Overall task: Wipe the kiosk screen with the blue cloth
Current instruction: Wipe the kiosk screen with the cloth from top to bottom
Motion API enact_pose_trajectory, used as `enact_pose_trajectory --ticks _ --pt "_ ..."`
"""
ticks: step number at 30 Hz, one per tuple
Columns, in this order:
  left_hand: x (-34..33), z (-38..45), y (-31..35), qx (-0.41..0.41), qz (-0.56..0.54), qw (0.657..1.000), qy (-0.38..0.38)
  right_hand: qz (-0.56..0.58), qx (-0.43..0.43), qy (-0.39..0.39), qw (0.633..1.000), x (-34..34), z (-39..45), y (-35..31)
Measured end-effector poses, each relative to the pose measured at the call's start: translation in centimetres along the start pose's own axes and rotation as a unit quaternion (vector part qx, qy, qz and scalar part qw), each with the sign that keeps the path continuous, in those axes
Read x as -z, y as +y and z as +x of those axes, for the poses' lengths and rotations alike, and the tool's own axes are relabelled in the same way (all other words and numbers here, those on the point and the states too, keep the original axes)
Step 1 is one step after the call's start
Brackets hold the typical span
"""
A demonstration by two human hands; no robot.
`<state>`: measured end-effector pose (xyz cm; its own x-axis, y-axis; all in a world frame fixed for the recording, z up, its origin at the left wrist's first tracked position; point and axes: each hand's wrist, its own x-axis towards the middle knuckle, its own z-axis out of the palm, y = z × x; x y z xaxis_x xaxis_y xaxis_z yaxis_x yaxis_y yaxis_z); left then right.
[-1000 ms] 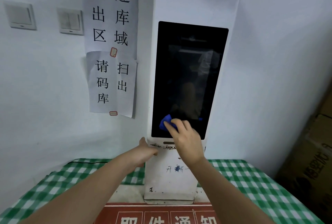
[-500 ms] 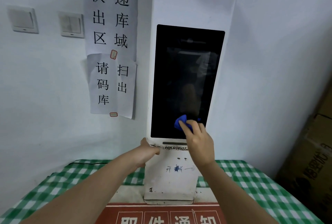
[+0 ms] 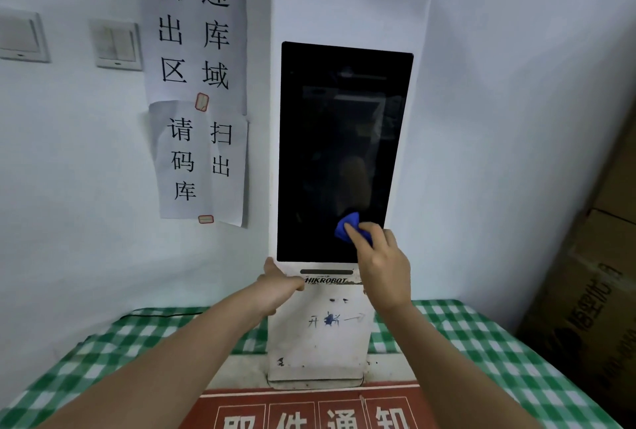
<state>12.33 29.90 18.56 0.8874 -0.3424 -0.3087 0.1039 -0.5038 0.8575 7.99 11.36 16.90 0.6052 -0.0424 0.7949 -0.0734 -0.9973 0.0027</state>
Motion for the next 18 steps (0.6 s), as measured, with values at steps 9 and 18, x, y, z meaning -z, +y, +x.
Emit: enact_pose_trajectory --ticks 9,18 --pt "-0.2 1.0 -0.2 -0.016 -0.007 1.000 0.022 -0.021 0.081 -0.084 0.993 -1.3 -4.5 1.9" --pt "0.0 1.1 -0.3 -0.020 -0.002 1.000 0.009 -0.028 0.028 -0.031 0.999 -0.8 -3.0 2.6"
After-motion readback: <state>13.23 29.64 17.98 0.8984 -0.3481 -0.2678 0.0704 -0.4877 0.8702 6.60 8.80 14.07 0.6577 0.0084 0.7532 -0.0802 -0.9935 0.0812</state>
